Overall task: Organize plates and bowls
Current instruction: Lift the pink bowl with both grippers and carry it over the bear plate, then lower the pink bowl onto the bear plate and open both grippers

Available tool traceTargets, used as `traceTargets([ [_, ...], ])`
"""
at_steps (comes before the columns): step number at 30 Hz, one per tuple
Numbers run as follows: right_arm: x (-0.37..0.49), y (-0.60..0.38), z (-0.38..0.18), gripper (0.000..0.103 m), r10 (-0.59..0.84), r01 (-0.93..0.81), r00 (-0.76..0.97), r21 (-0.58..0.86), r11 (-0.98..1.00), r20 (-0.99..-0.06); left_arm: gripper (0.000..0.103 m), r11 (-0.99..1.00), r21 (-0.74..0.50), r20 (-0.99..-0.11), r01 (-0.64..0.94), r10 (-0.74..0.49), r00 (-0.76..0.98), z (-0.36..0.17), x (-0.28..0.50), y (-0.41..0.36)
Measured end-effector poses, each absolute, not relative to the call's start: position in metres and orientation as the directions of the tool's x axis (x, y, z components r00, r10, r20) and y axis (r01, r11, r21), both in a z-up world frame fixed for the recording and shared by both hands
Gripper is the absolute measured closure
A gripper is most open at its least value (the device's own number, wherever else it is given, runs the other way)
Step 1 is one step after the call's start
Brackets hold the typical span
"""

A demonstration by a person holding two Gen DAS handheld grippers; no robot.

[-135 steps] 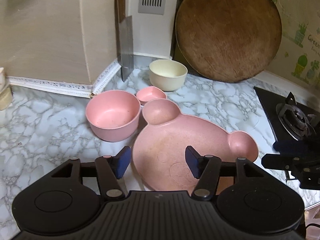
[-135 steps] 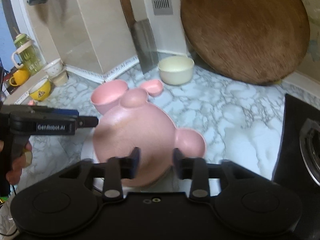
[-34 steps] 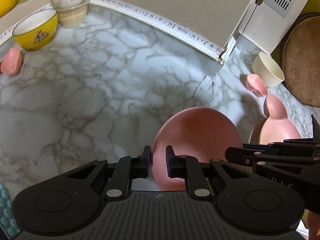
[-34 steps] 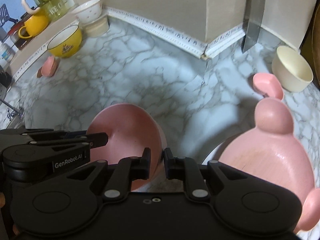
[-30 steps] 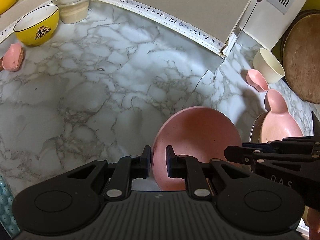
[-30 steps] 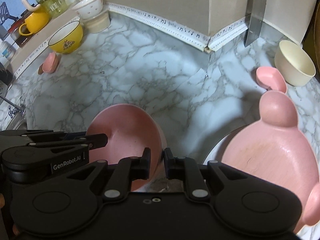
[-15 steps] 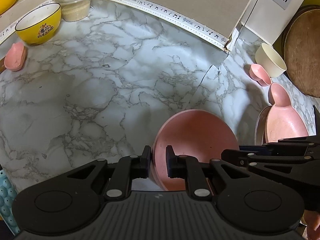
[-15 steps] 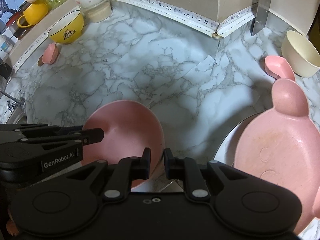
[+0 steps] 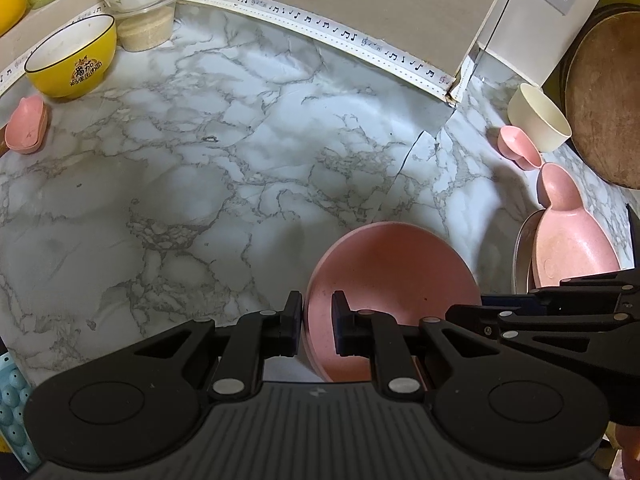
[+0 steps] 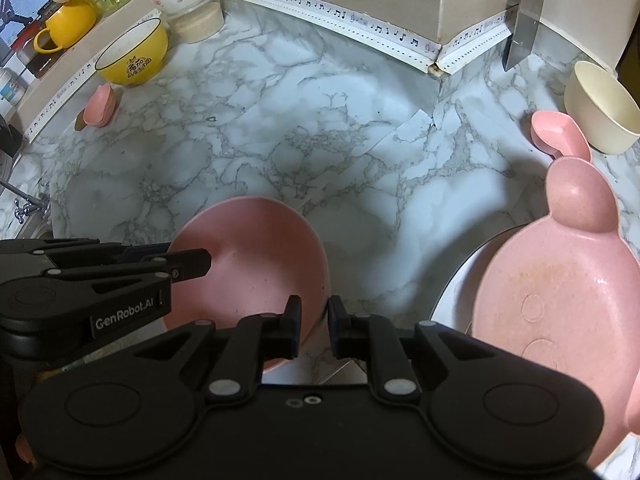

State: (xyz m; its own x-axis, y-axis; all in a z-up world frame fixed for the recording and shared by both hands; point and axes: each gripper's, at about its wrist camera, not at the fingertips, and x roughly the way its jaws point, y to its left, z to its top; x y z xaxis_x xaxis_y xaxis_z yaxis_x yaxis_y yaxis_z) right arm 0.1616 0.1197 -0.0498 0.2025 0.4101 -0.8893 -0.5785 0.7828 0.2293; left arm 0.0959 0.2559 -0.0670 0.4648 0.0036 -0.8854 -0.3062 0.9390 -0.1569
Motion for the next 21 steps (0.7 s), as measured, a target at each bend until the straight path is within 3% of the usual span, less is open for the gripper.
traceTargets([
  [13,0.161,0.107,-0.035,0.088,0.402,-0.561,0.238,0.213,0.800,-0.884,0.088,0.959,-0.113,-0.851,-0.261,0.042,0.524,-0.043,0.092,0.254],
  [21,0.160,0.097,-0.021,0.088,0.401,-0.552,0.276,0.198,0.810,-0.874,0.088,0.970,-0.133,-0.838,-0.202,-0.002,0.545,-0.031,0.094,0.253],
])
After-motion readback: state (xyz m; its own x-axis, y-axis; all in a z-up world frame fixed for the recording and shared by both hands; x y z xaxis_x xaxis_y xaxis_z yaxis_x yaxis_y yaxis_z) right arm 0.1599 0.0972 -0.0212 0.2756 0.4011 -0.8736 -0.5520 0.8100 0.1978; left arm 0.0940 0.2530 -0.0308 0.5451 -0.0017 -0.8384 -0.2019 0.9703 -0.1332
